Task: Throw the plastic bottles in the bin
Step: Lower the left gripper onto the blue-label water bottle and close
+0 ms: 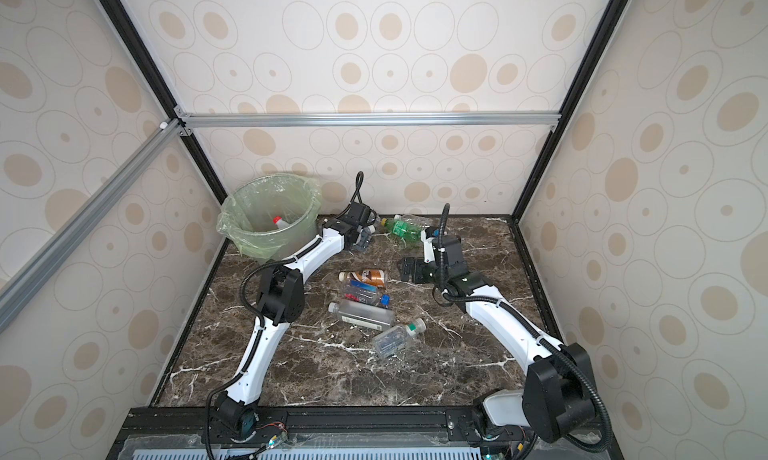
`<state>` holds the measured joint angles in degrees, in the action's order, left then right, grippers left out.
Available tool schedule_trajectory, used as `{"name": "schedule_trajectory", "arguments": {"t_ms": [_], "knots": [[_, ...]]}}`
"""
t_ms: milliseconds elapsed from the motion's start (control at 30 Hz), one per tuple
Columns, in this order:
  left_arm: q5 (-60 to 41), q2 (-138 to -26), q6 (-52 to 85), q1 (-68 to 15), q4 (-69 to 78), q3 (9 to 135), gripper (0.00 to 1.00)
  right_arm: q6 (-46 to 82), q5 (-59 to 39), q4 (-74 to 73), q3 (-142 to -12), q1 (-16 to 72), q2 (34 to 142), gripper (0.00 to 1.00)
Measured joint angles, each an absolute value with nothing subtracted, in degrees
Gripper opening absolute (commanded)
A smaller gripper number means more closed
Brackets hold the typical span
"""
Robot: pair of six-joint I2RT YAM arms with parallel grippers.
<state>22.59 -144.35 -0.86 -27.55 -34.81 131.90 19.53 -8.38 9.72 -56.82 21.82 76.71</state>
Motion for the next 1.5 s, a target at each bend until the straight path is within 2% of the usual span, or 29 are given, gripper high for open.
{"name": "schedule_trajectory", "arguments": {"t_ms": [767,1500], "knots": [[20.32,-146.06,-0.45,-27.24,-34.13,132.16,0.83,20.23,-10.74,9.56,-56.82,21.82,77.84,1.0],[20.27,-146.74,-0.45,-27.18,-33.47,132.16,0.81,20.56,-10.76,8.54,-56.82,21.82,77.91,1.0]]}}
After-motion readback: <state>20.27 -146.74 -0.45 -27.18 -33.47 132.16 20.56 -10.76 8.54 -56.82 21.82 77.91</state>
